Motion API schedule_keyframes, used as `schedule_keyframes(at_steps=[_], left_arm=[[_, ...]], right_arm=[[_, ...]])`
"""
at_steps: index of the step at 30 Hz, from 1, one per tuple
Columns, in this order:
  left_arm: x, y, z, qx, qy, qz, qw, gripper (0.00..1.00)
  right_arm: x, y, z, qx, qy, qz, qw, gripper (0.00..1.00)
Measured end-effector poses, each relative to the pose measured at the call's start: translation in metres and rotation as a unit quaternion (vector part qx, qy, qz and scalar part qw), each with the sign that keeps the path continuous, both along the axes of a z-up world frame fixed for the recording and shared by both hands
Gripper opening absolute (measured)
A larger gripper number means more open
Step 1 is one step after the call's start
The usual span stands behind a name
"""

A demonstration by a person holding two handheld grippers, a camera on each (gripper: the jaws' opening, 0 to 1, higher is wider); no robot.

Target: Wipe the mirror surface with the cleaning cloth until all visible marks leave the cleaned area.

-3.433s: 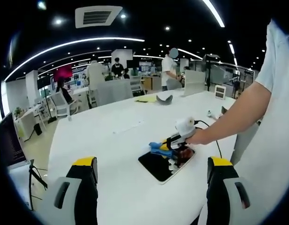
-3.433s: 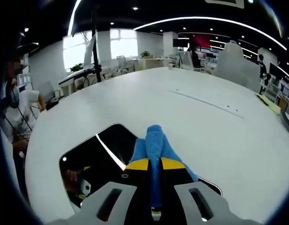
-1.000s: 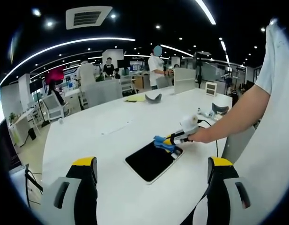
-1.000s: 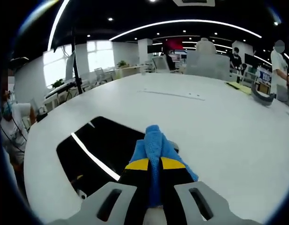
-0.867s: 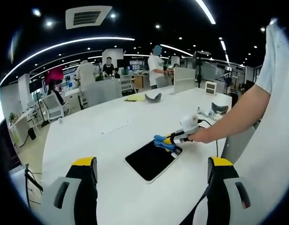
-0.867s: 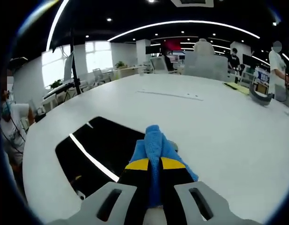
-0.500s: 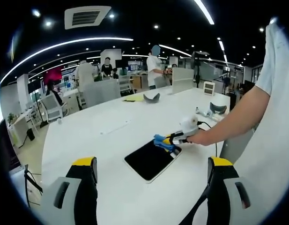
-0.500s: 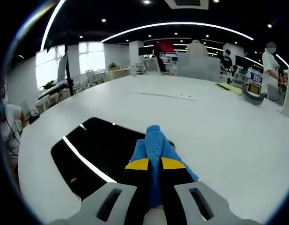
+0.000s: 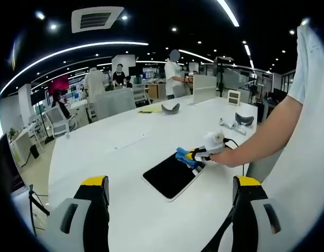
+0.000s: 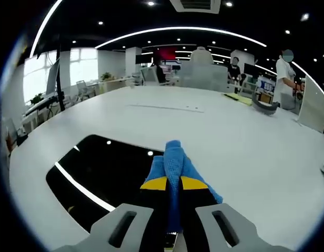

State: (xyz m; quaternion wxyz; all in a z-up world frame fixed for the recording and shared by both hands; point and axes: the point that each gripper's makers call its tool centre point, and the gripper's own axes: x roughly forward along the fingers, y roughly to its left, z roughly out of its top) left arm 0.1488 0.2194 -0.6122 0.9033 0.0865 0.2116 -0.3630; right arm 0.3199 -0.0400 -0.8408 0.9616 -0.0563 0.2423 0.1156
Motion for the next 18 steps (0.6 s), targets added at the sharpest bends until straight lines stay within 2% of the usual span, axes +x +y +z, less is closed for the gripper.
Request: schedule_keyframes(at_steps=[5, 8, 12, 18], left_arm=[[-0.001, 0.006, 0.001, -0.001, 0.0, 0.001, 1.0, 0.99], [0.0, 0.009, 0.002, -0.002, -0.002, 0.003, 1.0, 0.99], [0.002, 0.01, 0.008, -0.011, -0.007, 0.005, 0.9999, 0.99], [0.002, 0.014, 0.006, -0.009, -0.008, 0.005, 0.9999, 0.99]], right_arm=[[0.0, 0.0, 0.001, -0.005, -0.001, -0.029, 0.9996, 0.03], [0.0, -0.001, 0.0, 0.006, -0.003, -0.043, 0.9991, 0.03], [-0.001, 0.0, 0.0, 0.001, -0.001, -0.043, 0.9991, 0.03], [-0.004, 0.004, -0.001, 0.003, 0.001, -0.053, 0.9986, 0.03]])
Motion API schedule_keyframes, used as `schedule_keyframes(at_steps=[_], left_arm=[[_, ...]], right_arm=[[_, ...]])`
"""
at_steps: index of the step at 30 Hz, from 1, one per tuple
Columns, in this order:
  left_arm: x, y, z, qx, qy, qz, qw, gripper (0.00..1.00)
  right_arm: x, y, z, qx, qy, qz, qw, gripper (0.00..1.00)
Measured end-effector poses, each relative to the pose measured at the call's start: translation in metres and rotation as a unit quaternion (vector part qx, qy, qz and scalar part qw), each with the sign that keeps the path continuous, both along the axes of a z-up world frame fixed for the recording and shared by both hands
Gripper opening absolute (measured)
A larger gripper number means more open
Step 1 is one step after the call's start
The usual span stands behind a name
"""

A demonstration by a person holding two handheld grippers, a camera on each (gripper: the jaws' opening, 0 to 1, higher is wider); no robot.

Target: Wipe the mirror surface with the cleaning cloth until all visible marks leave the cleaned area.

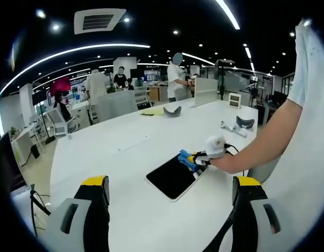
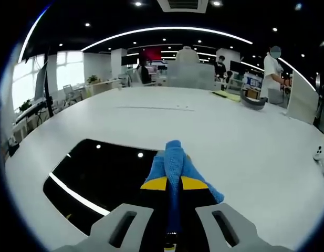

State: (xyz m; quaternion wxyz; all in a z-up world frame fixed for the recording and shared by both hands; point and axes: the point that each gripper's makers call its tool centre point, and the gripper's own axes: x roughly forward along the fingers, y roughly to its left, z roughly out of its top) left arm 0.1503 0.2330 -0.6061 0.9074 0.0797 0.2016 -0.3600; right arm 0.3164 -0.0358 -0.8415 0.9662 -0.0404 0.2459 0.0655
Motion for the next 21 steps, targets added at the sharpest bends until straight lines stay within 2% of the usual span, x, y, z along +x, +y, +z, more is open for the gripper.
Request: schedule_keyframes(at_steps=[7, 21], left_arm=[[0.001, 0.006, 0.003, -0.005, -0.002, 0.007, 1.0, 0.98], [-0.005, 0.017, 0.003, -0.011, -0.002, 0.024, 0.9996, 0.97]], right_arm=[[-0.002, 0.007, 0.0, 0.011, 0.003, -0.003, 0.9999, 0.03], [-0.003, 0.032, -0.001, 0.018, 0.005, 0.017, 0.9997, 0.03]])
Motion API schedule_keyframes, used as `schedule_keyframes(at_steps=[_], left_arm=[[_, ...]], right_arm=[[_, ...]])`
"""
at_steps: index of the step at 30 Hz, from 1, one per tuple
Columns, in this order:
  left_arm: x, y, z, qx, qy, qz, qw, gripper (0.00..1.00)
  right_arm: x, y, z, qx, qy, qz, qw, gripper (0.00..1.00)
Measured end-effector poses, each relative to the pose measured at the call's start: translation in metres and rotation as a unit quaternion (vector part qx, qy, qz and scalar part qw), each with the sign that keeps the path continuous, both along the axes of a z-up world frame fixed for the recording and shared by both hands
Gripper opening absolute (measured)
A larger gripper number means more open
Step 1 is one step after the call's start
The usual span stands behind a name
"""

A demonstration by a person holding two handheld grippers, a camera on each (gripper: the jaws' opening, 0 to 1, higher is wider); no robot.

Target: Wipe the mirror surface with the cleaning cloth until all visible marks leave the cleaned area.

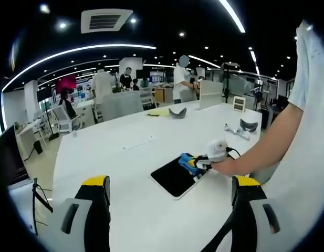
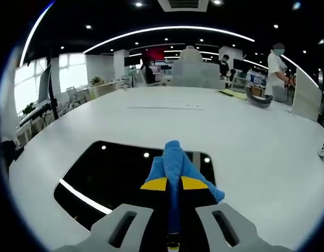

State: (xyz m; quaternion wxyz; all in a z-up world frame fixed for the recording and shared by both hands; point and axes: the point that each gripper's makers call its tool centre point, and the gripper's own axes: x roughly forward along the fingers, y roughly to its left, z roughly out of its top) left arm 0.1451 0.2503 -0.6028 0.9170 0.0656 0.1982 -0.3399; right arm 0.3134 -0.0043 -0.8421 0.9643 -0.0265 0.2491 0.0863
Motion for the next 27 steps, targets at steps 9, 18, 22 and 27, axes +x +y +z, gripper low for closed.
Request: schedule_keyframes(at_steps=[9, 18, 22, 27], left_arm=[[-0.006, 0.006, -0.002, 0.003, 0.003, 0.015, 0.9999, 0.97], [-0.011, 0.009, -0.002, 0.004, 0.002, 0.025, 0.9997, 0.97], [-0.013, 0.012, -0.002, 0.005, 0.001, 0.029, 0.9996, 0.97], [-0.016, 0.017, -0.002, 0.005, 0.0, 0.036, 0.9993, 0.97]], right_arm=[[-0.001, 0.023, 0.0, 0.01, 0.0, 0.022, 0.9997, 0.03], [0.0, 0.038, -0.002, 0.012, 0.004, 0.043, 0.999, 0.03], [-0.002, 0.044, -0.002, 0.012, 0.004, 0.049, 0.9987, 0.03], [-0.003, 0.054, -0.001, 0.015, 0.006, 0.058, 0.9982, 0.03]])
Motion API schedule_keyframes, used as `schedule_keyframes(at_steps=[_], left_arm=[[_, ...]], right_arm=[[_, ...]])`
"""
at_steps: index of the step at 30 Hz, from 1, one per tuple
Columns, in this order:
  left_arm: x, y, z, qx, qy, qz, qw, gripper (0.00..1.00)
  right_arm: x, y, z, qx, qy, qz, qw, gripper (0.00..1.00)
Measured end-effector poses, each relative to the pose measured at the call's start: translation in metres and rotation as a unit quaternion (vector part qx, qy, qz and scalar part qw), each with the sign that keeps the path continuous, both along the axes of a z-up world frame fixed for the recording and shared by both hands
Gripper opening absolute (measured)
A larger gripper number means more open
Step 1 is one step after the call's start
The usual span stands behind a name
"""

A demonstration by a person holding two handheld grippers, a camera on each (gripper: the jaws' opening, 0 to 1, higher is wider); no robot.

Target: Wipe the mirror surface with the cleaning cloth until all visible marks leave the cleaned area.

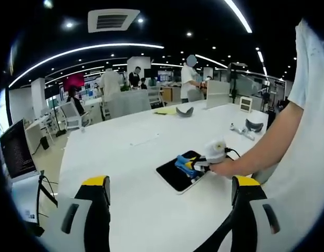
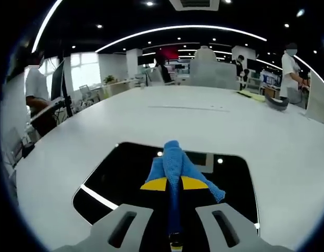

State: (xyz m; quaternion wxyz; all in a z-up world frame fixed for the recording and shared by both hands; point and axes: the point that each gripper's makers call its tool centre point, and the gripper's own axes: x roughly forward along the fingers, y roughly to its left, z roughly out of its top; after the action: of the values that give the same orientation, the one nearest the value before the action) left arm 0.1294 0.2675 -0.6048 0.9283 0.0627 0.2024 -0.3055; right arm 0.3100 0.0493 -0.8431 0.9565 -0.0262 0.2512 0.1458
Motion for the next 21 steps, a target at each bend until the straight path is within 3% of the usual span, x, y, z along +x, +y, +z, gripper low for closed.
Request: schedule_keyframes(at_steps=[5, 21], left_arm=[[0.0, 0.005, 0.004, -0.011, -0.001, 0.012, 0.9999, 0.97], [-0.006, 0.006, 0.003, 0.0, -0.002, 0.014, 0.9999, 0.97]], right_arm=[[-0.002, 0.01, 0.001, 0.0, 0.0, 0.011, 0.9999, 0.03], [-0.007, 0.038, -0.001, 0.006, 0.002, 0.048, 0.9988, 0.03]])
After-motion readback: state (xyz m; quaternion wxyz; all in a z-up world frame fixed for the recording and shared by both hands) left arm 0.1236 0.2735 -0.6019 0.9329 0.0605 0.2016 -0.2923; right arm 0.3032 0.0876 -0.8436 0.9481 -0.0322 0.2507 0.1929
